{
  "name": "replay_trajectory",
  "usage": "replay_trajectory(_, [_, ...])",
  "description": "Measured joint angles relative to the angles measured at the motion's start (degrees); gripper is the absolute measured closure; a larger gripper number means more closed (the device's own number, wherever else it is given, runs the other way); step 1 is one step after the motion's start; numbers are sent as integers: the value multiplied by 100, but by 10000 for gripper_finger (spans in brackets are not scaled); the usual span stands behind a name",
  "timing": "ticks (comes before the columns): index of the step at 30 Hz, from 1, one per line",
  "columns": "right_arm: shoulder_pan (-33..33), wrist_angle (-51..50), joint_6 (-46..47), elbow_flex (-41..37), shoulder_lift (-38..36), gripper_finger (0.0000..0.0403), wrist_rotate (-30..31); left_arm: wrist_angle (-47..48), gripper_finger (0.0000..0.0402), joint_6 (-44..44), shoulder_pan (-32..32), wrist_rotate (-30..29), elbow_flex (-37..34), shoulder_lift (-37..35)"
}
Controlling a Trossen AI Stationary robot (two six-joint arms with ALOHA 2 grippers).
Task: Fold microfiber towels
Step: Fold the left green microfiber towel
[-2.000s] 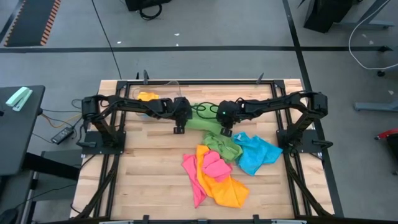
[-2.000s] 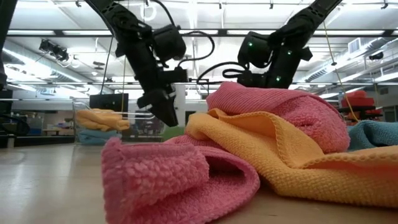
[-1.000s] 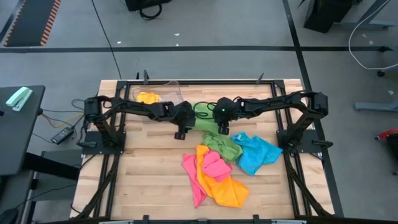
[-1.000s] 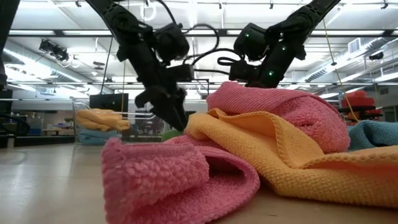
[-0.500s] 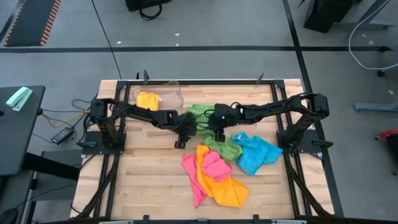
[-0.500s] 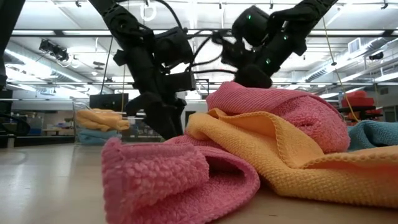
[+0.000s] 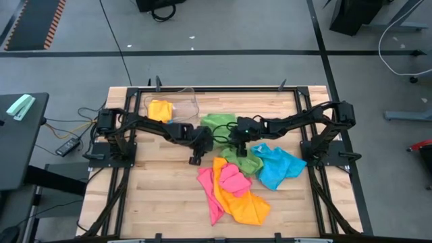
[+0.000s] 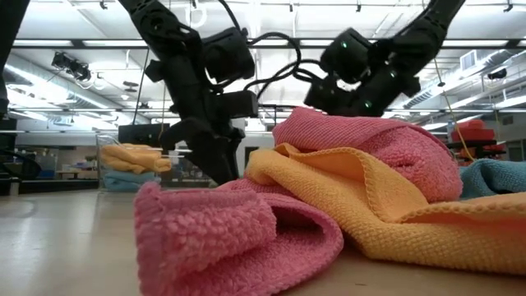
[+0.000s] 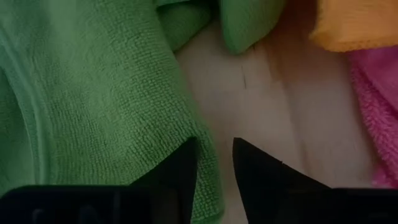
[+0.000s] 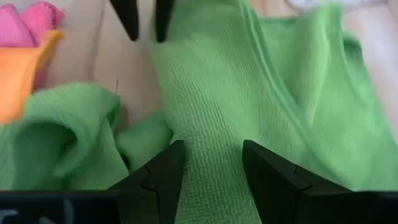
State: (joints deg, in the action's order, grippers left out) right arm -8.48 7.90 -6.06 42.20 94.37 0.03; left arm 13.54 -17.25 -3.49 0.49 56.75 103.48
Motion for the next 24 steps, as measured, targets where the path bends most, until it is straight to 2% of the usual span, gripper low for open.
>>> replay_trajectory(3, [-49, 20, 240, -146, 0, 229, -170, 0, 285, -21, 95, -227, 0, 0])
replay_trajectory(8, [7, -303, 240, 4, -100, 229, -207, 120, 269, -201, 185, -239, -1, -185])
replay_trajectory(13, [-107, -841, -54, 569, -385, 229, -201, 106, 269, -305, -94, -242, 2, -669])
replay_trajectory(16, [-287, -733, -404, 739, -461, 229, -201, -69, 276, -318, -358, -246, 4, -824])
replay_trajectory(20, [-689, -456, -791, 739, -321, 229, -257, -360, 286, -307, -584, -122, 7, -663])
replay_trajectory(24, [-1084, -61, -822, 743, -99, 229, -618, -536, 291, -355, -605, 63, 2, -333])
